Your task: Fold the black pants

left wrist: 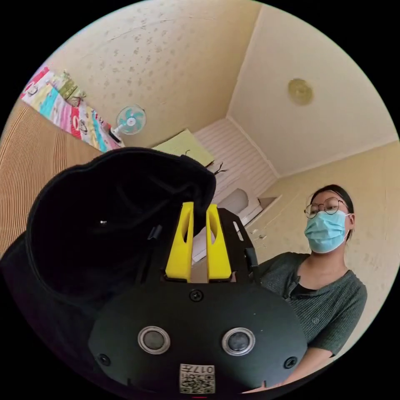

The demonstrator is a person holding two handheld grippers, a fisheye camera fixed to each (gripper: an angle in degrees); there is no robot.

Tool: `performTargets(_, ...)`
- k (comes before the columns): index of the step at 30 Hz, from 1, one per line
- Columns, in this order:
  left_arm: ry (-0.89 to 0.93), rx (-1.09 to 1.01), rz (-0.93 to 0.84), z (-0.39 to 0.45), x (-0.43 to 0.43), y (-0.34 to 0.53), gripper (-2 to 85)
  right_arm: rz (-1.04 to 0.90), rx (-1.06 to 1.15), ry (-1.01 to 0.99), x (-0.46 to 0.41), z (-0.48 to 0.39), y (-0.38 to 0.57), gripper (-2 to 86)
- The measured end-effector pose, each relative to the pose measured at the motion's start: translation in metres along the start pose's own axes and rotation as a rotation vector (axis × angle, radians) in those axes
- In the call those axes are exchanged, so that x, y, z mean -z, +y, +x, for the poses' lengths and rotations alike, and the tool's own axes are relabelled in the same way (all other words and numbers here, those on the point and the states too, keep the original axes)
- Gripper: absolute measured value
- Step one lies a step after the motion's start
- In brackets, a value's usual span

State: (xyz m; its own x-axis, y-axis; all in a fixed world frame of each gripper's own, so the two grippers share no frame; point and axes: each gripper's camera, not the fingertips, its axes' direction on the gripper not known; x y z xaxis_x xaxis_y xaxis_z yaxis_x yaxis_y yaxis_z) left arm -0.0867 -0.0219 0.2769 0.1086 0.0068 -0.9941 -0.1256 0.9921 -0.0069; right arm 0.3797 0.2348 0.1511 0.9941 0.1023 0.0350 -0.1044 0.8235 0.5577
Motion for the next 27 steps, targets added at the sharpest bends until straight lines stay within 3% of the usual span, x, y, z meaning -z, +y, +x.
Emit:
performTargets(3, 0.014, -0.238, 0.012, 0.085, 0.006, -0.060, 4.9, 0.253, 0.186, 0.250, 0.066, -0.094, -0.007, 1.1)
performTargets(6, 0.092, -0.437, 0.170, 0.161, 0.049, -0.114, 4.9, 0.587, 0.398, 0.439, 0.136, -0.204, 0.012, 0.9)
performTargets(8, 0.186, -0.583, 0.315, 0.212, 0.095, -0.147, 5.0, 0.722, 0.541, 0.453, 0.160, -0.257, 0.032, 1.2)
performTargets(12, 0.236, -0.810, 0.490, 0.263, 0.179, -0.160, 5.3, 0.734, 0.749, 0.481, 0.145, -0.310, 0.061, 4.6)
performTargets(15, 0.193, -0.830, 0.560, 0.253, 0.258, -0.144, 5.5, 0.663, 0.631, 0.670, 0.099, -0.281, 0.060, 10.9)
performTargets(18, -0.191, -0.621, 0.655, 0.205, 0.332, -0.097, 5.6, 0.428, 0.385, 0.768, 0.047, -0.204, 0.038, 16.0)
performTargets(20, -0.695, -0.148, 0.756, 0.136, 0.387, -0.047, 5.6, 0.254, 0.226, 0.761, 0.018, -0.147, 0.026, 16.8)
performTargets(22, -0.964, 0.213, 0.775, 0.081, 0.425, 0.002, 5.6, 0.141, 0.097, 0.728, -0.005, -0.101, 0.021, 17.2)
performTargets(27, -1.024, 0.519, 0.577, -0.008, 0.449, 0.107, 7.9, 0.175, 0.019, 0.721, -0.027, -0.077, 0.035, 14.1)
